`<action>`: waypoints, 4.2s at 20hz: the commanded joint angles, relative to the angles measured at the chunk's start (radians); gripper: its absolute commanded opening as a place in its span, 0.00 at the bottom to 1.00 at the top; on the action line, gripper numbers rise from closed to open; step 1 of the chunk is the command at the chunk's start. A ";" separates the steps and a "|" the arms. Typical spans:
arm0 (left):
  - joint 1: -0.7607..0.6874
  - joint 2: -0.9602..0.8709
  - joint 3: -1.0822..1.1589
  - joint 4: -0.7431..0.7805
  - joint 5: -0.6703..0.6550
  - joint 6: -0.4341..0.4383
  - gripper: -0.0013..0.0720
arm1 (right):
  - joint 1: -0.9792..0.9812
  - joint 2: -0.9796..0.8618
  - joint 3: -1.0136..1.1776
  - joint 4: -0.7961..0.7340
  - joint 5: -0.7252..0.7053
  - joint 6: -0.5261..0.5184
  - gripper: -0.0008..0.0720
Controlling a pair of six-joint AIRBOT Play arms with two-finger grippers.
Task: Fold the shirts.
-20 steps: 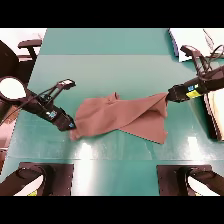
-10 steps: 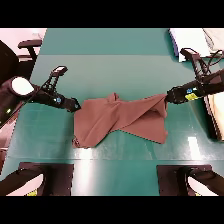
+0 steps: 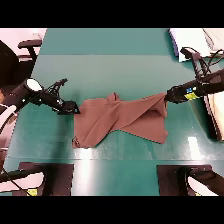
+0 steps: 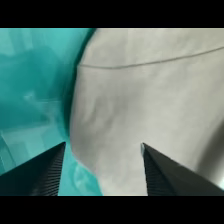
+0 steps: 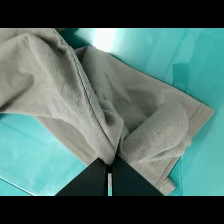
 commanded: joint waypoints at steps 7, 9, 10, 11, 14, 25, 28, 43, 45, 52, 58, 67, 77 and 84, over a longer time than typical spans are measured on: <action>-0.060 -0.019 0.045 0.036 -0.018 0.007 0.05 | 0.000 0.001 0.008 -0.003 -0.010 0.000 0.03; -0.056 0.014 0.126 0.034 -0.037 0.000 0.05 | -0.001 0.001 0.069 -0.039 -0.009 -0.001 0.03; -0.051 0.055 0.187 0.033 -0.039 0.000 0.05 | -0.004 0.001 0.121 -0.063 -0.005 -0.001 0.03; -0.043 0.104 0.256 0.032 -0.038 0.000 0.05 | -0.016 0.002 0.190 -0.070 0.000 -0.008 0.03; -0.011 0.284 0.512 0.034 -0.032 0.000 0.05 | -0.060 0.005 0.428 -0.069 0.025 -0.020 0.03; -0.004 0.672 0.992 0.072 0.208 -0.001 0.05 | -0.207 0.198 0.746 -0.070 -0.067 -0.020 0.03; -0.004 0.671 1.009 0.077 0.233 -0.001 0.05 | -0.297 0.231 0.726 -0.064 -0.079 -0.020 0.03; -0.004 -0.149 0.813 0.201 -0.143 -0.093 0.05 | -0.256 -0.489 0.620 0.028 0.030 -0.098 0.03; -0.004 -0.249 0.781 0.204 -0.096 -0.071 0.05 | -0.248 -0.593 0.620 0.028 0.003 -0.098 0.03; 0.032 -0.311 0.818 0.201 -0.091 -0.110 0.70 | -0.270 -0.692 0.639 0.066 -0.002 -0.098 0.62; 0.151 -0.084 0.544 0.177 -0.181 -0.123 0.71 | -0.365 -0.494 0.389 0.333 0.063 -0.154 0.62; 0.160 0.230 -0.286 0.041 0.102 -0.114 0.70 | -0.346 -0.129 -0.127 0.369 -0.094 -0.177 0.62; 0.013 0.228 -0.330 -0.113 0.297 -0.034 0.66 | -0.371 -0.045 -0.145 0.366 -0.069 -0.177 0.62; 0.016 0.229 -0.129 -0.106 0.138 0.009 0.05 | -0.681 0.081 -0.433 0.197 0.037 -0.154 0.62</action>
